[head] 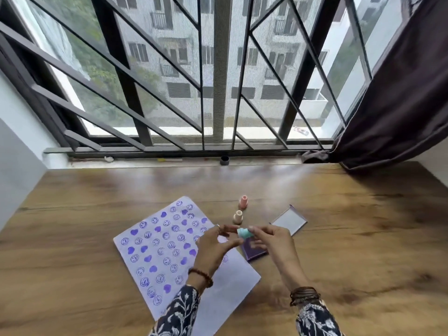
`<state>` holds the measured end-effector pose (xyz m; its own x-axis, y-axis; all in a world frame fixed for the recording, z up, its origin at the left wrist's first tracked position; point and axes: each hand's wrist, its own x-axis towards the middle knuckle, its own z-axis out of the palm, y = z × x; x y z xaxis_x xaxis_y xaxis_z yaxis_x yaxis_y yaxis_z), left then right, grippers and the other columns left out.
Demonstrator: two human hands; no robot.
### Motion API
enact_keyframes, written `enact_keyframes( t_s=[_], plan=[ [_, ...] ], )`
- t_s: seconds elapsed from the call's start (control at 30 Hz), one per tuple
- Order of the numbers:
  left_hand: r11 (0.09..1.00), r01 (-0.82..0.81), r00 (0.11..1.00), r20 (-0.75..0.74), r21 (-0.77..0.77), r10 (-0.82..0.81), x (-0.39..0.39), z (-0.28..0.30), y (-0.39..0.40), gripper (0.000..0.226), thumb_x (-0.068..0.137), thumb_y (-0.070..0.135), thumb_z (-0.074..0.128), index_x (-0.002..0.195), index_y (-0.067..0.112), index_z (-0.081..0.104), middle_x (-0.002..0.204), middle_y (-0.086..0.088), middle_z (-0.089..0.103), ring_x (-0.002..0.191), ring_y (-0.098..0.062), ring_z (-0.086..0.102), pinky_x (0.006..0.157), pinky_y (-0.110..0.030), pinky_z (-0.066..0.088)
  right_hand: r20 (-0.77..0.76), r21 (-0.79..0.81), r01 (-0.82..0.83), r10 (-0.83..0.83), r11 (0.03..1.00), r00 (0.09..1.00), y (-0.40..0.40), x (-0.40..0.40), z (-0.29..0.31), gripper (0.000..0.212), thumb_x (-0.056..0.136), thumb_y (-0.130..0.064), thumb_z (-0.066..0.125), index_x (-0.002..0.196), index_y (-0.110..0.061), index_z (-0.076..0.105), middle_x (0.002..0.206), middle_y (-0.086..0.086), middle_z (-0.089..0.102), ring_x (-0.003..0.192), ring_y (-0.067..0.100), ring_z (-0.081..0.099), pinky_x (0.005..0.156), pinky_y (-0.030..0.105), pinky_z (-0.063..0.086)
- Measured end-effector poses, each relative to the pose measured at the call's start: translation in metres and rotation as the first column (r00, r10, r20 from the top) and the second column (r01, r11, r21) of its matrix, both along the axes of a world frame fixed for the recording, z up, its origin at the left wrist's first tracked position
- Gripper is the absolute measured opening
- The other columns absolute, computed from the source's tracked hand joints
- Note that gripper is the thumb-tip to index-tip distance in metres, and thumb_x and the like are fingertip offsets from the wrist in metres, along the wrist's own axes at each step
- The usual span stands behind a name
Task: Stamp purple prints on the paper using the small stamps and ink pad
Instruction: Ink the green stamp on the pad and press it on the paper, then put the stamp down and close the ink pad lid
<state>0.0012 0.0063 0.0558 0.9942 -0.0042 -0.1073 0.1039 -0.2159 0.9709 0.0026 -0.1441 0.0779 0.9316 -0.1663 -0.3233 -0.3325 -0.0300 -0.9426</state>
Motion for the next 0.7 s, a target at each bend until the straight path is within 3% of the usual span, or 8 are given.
enact_keyframes(
  t_s=[0.1, 0.17, 0.23, 0.37, 0.5, 0.7],
  plan=[
    [0.965, -0.009, 0.999, 0.053, 0.262, -0.005, 0.01, -0.01, -0.01, 0.031, 0.071, 0.026, 0.075, 0.1, 0.026, 0.066, 0.092, 0.014, 0.063, 0.092, -0.006, 0.053, 0.084, -0.028, 0.033, 0.046, -0.325, 0.02, -0.006, 0.945, 0.999, -0.007, 0.016, -0.005, 0.009, 0.077, -0.016, 0.073, 0.082, -0.01, 0.076, 0.071, 0.002, 0.073, 0.062, 0.013, 0.066, 0.065, 0.031, 0.058],
    [0.918, -0.045, 0.997, 0.073, 0.395, 0.017, 0.014, -0.018, -0.013, 0.037, 0.072, 0.035, 0.072, 0.108, 0.031, 0.061, 0.096, 0.013, 0.062, 0.097, -0.008, 0.05, 0.081, -0.029, 0.024, 0.109, -0.527, 0.009, 0.057, 0.85, 0.992, -0.011, 0.029, -0.004, 0.011, 0.077, -0.02, 0.071, 0.085, -0.013, 0.074, 0.083, 0.004, 0.073, 0.077, 0.017, 0.066, 0.076, 0.037, 0.054],
    [0.906, -0.046, 0.998, 0.067, 0.421, 0.019, 0.014, -0.027, -0.015, 0.046, 0.071, 0.04, 0.071, 0.114, 0.035, 0.056, 0.106, 0.009, 0.062, 0.105, -0.012, 0.051, 0.083, -0.029, 0.024, 0.14, -0.608, -0.004, 0.112, 0.794, 0.984, -0.013, 0.04, -0.003, 0.016, 0.079, -0.017, 0.068, 0.094, -0.015, 0.07, 0.094, 0.006, 0.069, 0.085, 0.019, 0.064, 0.08, 0.037, 0.053],
    [0.901, -0.025, 0.998, 0.058, 0.434, 0.0, 0.007, -0.043, -0.017, 0.07, 0.063, 0.049, 0.075, 0.124, 0.028, 0.047, 0.125, 0.009, 0.054, 0.12, -0.01, 0.045, 0.085, -0.018, 0.017, 0.158, -0.7, -0.015, 0.176, 0.714, 0.972, -0.014, 0.06, -0.011, 0.03, 0.082, -0.014, 0.062, 0.111, -0.019, 0.059, 0.102, 0.004, 0.063, 0.097, 0.021, 0.057, 0.08, 0.037, 0.05],
    [0.86, 0.056, 0.992, 0.072, 0.508, -0.107, 0.002, -0.046, -0.018, 0.089, 0.054, 0.06, 0.074, 0.13, 0.028, 0.038, 0.128, 0.01, 0.046, 0.123, -0.009, 0.038, 0.083, -0.016, 0.01, 0.173, -0.762, -0.02, 0.234, 0.647, 0.957, -0.013, 0.067, -0.021, 0.035, 0.085, -0.014, 0.059, 0.119, -0.021, 0.052, 0.105, 0.004, 0.062, 0.101, 0.022, 0.054, 0.078, 0.035, 0.047],
    [0.772, 0.167, 0.976, 0.008, 0.613, -0.217, 0.005, -0.048, -0.015, 0.096, 0.055, 0.059, 0.073, 0.135, 0.029, 0.029, 0.138, 0.01, 0.035, 0.129, -0.009, 0.029, 0.085, -0.018, 0.008, 0.19, -0.677, 0.0, 0.174, 0.736, 0.966, -0.016, 0.058, -0.03, 0.027, 0.082, -0.016, 0.06, 0.108, -0.023, 0.056, 0.103, 0.001, 0.064, 0.096, 0.021, 0.058, 0.078, 0.036, 0.05]
  ],
)
